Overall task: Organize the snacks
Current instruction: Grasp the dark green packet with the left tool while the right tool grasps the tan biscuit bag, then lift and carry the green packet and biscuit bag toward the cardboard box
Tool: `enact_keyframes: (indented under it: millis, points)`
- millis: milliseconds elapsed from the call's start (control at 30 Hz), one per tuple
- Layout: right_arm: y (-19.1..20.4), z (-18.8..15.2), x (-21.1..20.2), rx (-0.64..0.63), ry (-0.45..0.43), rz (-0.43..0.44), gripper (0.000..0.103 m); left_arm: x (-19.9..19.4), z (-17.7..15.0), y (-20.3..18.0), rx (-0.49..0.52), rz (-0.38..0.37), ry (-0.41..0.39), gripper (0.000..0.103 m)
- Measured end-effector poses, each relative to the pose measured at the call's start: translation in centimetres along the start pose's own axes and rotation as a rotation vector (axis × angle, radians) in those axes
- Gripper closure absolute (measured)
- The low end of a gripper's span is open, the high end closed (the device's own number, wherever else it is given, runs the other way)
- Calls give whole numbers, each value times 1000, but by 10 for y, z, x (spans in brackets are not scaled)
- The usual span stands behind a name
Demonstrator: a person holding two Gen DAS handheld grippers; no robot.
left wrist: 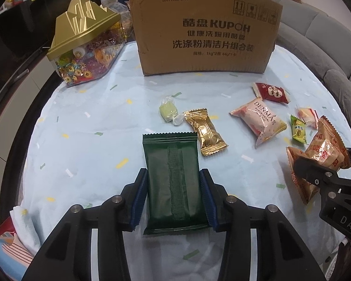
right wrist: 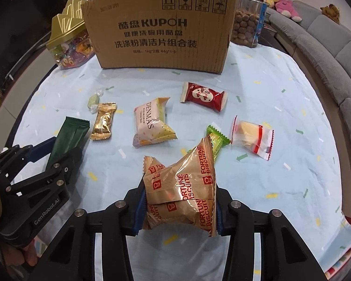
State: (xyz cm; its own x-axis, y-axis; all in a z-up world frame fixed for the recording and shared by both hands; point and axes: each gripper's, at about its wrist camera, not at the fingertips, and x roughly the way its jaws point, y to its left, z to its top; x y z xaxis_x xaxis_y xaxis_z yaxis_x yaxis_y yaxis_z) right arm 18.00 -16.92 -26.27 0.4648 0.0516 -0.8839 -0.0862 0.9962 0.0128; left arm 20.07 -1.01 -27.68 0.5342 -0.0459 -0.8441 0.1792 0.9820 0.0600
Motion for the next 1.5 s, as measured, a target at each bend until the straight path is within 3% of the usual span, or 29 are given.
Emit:
enact_keyframes:
  millis: [767, 1500]
  points:
    - [-4, 7, -46, 12, -111, 1, 57, -49, 7, -5, -1, 26, -57, 60]
    - [-9, 27, -88, 15, -203, -8, 57, -84, 34, -9, -16, 22, -109, 60]
